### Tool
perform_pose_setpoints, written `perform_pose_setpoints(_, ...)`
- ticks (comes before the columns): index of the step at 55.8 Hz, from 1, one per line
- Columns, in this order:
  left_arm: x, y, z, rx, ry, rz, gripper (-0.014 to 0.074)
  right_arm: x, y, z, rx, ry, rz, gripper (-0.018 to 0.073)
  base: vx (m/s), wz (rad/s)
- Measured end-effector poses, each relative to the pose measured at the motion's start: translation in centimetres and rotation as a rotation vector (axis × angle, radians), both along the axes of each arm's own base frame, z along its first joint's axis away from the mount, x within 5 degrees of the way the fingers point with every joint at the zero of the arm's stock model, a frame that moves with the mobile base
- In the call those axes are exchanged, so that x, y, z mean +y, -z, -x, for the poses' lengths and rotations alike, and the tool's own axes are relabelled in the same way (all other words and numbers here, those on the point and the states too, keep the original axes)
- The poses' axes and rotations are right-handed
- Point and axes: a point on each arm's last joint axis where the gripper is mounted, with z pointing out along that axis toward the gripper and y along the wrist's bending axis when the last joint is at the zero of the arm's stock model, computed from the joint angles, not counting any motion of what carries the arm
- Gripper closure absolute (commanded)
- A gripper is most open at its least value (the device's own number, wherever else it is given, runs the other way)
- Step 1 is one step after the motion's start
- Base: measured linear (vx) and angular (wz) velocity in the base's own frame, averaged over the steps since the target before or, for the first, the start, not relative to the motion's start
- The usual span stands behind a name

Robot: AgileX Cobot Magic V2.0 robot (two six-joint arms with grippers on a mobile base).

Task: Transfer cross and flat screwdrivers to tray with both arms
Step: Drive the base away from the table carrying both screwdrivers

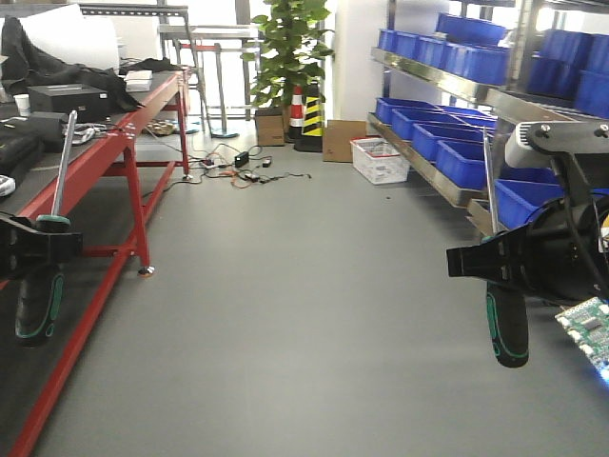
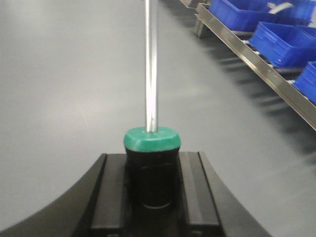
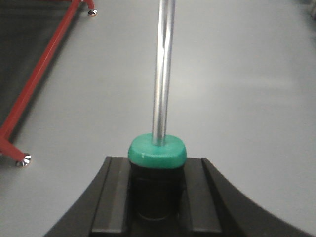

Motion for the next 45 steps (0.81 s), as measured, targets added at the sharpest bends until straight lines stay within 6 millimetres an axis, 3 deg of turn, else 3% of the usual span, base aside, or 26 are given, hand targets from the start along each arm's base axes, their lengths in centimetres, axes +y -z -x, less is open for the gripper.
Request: perform_pose_setpoints(45,0.0,0.0,0.0,0.0,0.0,0.0,0.0594,0.01,0.0,0.0,0.0,0.0,-0.001,0.0567,0.64,0.13)
